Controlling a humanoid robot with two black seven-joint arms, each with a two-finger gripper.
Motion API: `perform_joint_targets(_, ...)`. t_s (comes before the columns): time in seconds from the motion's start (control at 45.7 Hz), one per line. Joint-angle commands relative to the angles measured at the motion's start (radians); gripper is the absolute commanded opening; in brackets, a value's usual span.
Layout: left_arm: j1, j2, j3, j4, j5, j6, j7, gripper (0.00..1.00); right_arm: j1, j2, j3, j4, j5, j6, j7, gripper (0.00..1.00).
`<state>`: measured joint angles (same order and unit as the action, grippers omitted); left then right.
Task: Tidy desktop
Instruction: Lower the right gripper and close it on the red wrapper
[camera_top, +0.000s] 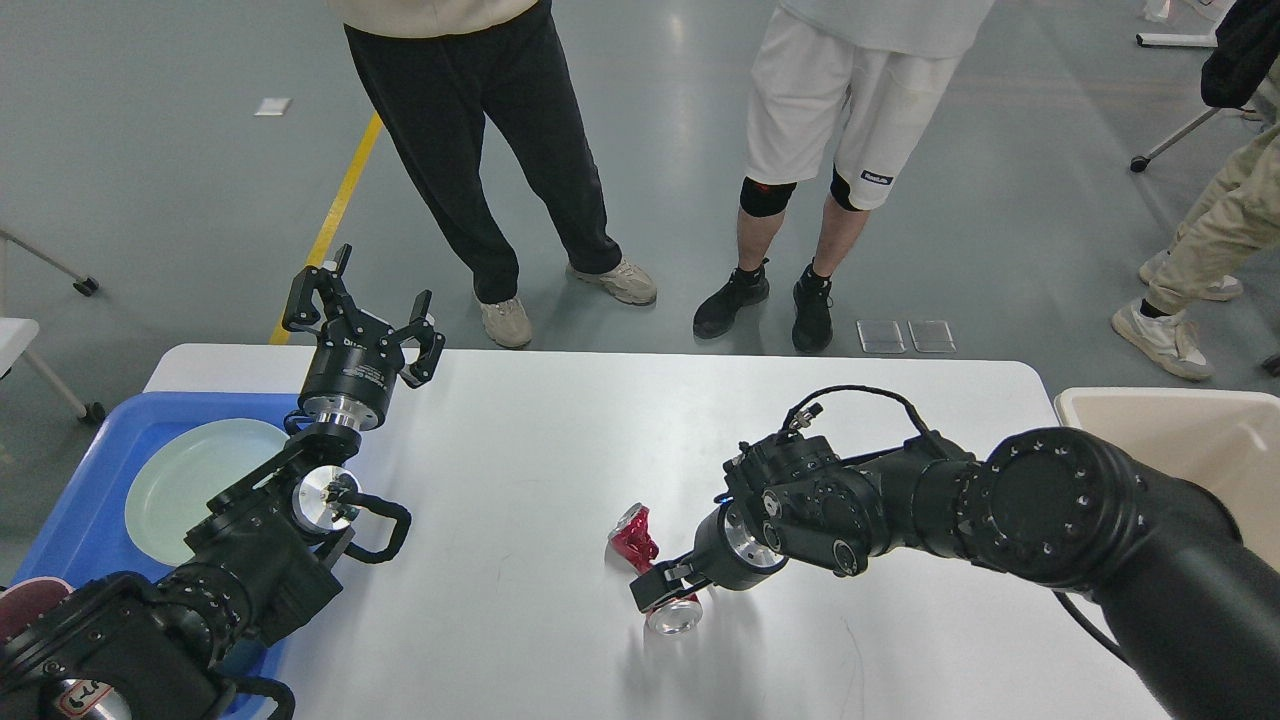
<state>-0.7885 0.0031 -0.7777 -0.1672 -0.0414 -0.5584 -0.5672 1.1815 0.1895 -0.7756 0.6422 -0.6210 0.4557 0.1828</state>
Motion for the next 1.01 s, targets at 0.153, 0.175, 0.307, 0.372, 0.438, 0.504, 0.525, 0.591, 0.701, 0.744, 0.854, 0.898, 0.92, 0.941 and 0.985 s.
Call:
perform_joint_targets(0.153, 0.000, 0.000, 0.000, 0.000, 0.000, 0.000, 0.001, 0.97, -0.019, -0.001, 0.024, -0.002, 0.001, 0.003, 0.000, 1.00)
perform_joint_targets(0.175, 0.000, 0.000, 0.000, 0.000, 0.000, 0.000, 0.000, 0.97, -0.020, -0.001, 0.024, -0.004, 0.001, 0.003, 0.000, 1.00)
perform_joint_targets(0.307, 0.000, 0.000, 0.000, 0.000, 0.000, 0.000, 0.000, 0.97, -0.039, -0.002, 0.024, -0.015, 0.001, 0.001, -0.002, 1.00)
perform_joint_targets(0.372, 0.000, 0.000, 0.000, 0.000, 0.000, 0.000, 0.000, 0.97, -0.046, -0.002, 0.024, -0.015, 0.003, 0.001, 0.000, 1.00)
perform_joint_targets(0.438, 0.000, 0.000, 0.000, 0.000, 0.000, 0.000, 0.001, 0.97, -0.048, -0.002, 0.024, -0.018, 0.003, 0.001, 0.000, 0.98)
perform_joint_targets(0.504, 0.000, 0.000, 0.000, 0.000, 0.000, 0.000, 0.000, 0.97, -0.052, -0.002, 0.019, -0.019, 0.006, 0.000, 0.000, 0.91)
perform_joint_targets(0.525, 0.000, 0.000, 0.000, 0.000, 0.000, 0.000, 0.000, 0.97, -0.054, -0.002, 0.013, -0.019, 0.009, 0.001, 0.000, 0.86)
perform_joint_targets(0.591, 0.000, 0.000, 0.000, 0.000, 0.000, 0.000, 0.000, 0.97, -0.054, -0.001, 0.007, -0.019, 0.009, 0.006, 0.000, 0.73)
perform_joint_targets(0.701, 0.000, 0.000, 0.000, 0.000, 0.000, 0.000, 0.000, 0.97, -0.043, -0.001, 0.003, -0.018, 0.012, 0.020, 0.000, 0.40)
perform_joint_targets(0.744, 0.000, 0.000, 0.000, 0.000, 0.000, 0.000, 0.000, 0.97, -0.043, -0.001, -0.004, -0.016, 0.012, 0.029, -0.002, 0.33)
perform_joint_targets(0.854, 0.000, 0.000, 0.000, 0.000, 0.000, 0.000, 0.001, 0.97, -0.037, -0.001, -0.008, -0.018, 0.014, 0.046, 0.000, 0.13)
perform_joint_targets(0.898, 0.000, 0.000, 0.000, 0.000, 0.000, 0.000, 0.000, 0.97, -0.034, -0.001, -0.008, -0.018, 0.014, 0.055, 0.000, 0.06)
perform_joint_targets(0.92, 0.000, 0.000, 0.000, 0.000, 0.000, 0.000, 0.001, 0.97, -0.033, -0.001, -0.008, -0.018, 0.014, 0.060, 0.000, 0.02)
perform_joint_targets(0.941, 0.000, 0.000, 0.000, 0.000, 0.000, 0.000, 0.001, 0.97, -0.031, -0.002, -0.008, -0.018, 0.014, 0.073, 0.000, 0.00)
perform_joint_targets(0.985, 0.000, 0.000, 0.000, 0.000, 0.000, 0.000, 0.000, 0.97, -0.025, -0.002, -0.008, -0.018, 0.015, 0.086, 0.000, 0.00)
